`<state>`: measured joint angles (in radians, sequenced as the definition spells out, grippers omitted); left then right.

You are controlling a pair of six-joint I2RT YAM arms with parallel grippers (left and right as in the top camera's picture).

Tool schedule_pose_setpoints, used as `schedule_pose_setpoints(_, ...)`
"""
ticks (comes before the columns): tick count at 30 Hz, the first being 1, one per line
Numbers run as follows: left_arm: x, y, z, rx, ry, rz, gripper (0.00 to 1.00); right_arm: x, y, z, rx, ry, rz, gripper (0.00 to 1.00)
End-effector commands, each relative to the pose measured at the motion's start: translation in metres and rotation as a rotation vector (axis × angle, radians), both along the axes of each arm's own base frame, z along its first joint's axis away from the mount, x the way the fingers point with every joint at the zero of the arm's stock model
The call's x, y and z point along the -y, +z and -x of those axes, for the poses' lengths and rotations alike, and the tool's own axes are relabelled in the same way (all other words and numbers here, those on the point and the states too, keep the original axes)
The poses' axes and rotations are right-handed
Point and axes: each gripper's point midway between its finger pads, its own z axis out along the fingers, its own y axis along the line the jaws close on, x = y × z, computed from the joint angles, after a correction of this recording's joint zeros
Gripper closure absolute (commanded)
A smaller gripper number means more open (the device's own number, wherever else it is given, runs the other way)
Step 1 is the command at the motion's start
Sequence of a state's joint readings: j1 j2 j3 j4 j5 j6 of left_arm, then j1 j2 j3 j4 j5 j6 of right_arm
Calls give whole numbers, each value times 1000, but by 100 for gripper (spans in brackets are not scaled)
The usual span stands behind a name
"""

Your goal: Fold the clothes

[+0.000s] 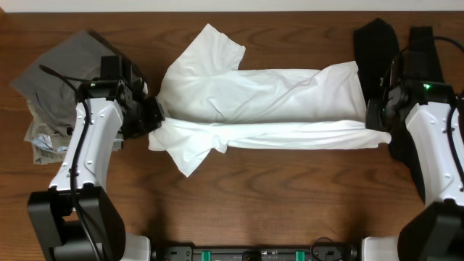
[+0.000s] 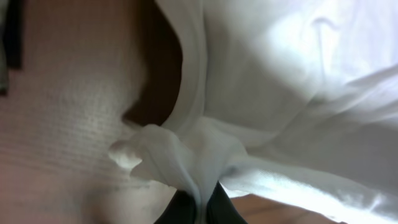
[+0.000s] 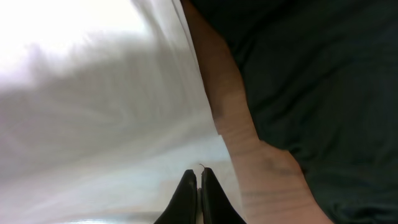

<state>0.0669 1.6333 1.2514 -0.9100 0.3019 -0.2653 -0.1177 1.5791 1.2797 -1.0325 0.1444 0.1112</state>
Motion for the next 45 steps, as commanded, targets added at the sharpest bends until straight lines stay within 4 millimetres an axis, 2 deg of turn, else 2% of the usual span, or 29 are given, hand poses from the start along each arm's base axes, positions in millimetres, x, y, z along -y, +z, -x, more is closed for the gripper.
schedule_pose_setpoints(1,-5,-1,-8,27,11,-26,94,2,-13,-5,-21,9,-2,99)
schedule_pose_setpoints(11,-6,4,-35,134,12,-33,94,6,-45,-34,-6,8,-1,99)
schedule_pose_setpoints(17,-7,5,-37,142,12,-34,93,6,-70,-37,-56,9,-7,98)
schedule_pose_setpoints(18,-7,5,-37,142,12,-34,85,6,-73,-36,-64,9,-8,95)
schedule_pose_setpoints(20,-7,5,-37,142,12,-34,58,6,-78,-36,-76,9,-9,85)
schedule_pose_setpoints(21,-6,5,-36,141,12,-34,53,6,-79,-36,-77,9,-9,81)
schedule_pose_setpoints(24,-6,4,-35,134,11,-33,50,7,-79,-40,-62,9,-6,54)
schedule_pose_setpoints(25,-6,4,-34,131,11,-33,50,7,-78,-41,-58,9,-5,52)
schedule_pose_setpoints(28,-6,1,-26,97,11,-31,49,9,-78,-41,-56,6,5,50)
schedule_pose_setpoints(32,-4,-4,-6,12,10,-25,49,9,-78,-41,-57,7,5,47)
schedule_pose_setpoints(36,-3,-9,12,-65,9,-21,49,7,-78,-37,-73,9,-6,49)
schedule_pose_setpoints(41,-2,-24,30,-126,8,-17,49,3,-80,-33,-92,14,-25,49)
schedule_pose_setpoints(45,-1,-35,41,-164,7,-14,49,4,-79,-38,-69,19,-21,48)
